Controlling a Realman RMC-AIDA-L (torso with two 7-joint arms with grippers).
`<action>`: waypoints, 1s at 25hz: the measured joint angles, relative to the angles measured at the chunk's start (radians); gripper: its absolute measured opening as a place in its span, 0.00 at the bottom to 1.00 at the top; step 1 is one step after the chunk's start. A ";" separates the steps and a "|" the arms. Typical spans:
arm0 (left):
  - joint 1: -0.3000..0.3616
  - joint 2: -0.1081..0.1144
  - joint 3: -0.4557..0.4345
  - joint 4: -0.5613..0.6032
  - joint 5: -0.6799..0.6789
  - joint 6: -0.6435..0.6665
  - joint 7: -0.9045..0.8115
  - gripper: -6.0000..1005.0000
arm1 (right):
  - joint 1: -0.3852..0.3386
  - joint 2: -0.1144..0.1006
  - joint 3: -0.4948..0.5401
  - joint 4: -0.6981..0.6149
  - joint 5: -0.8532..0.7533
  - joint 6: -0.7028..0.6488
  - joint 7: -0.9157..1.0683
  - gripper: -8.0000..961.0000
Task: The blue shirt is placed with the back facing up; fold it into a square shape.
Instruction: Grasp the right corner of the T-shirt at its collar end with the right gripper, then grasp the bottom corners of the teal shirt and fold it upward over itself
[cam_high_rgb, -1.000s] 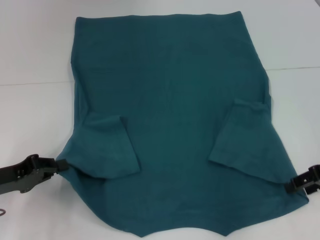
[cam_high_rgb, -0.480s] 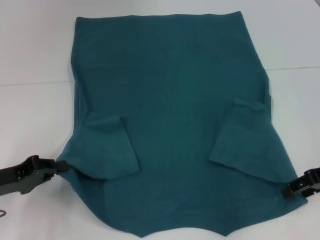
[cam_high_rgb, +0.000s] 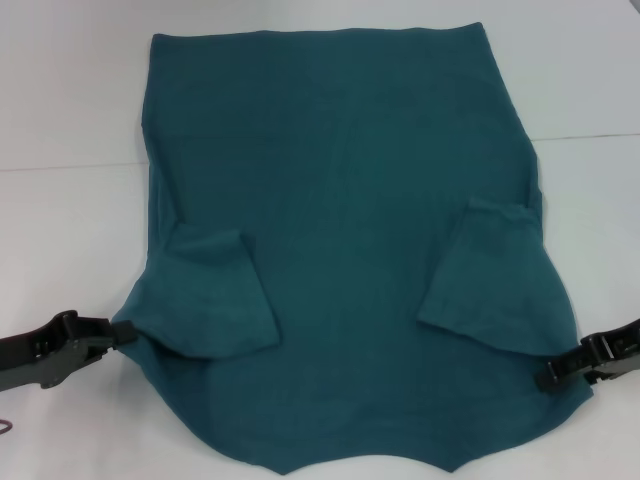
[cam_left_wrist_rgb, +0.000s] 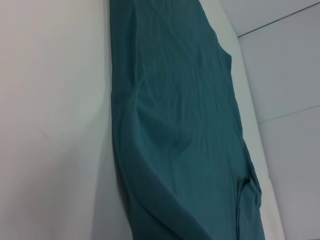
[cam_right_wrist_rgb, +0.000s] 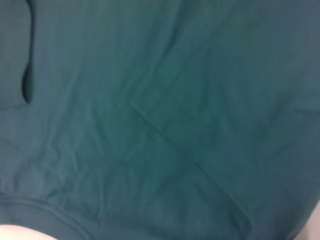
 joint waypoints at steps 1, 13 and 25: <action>0.000 0.000 0.000 0.000 0.000 0.000 0.000 0.02 | 0.000 0.000 0.000 0.000 0.006 -0.001 0.000 0.78; -0.002 0.000 -0.001 0.000 0.000 0.000 0.000 0.02 | 0.000 -0.002 0.002 -0.001 0.008 -0.013 -0.004 0.59; -0.002 0.006 0.002 0.007 0.010 0.027 0.001 0.02 | -0.014 -0.012 0.068 -0.002 0.035 -0.068 -0.044 0.23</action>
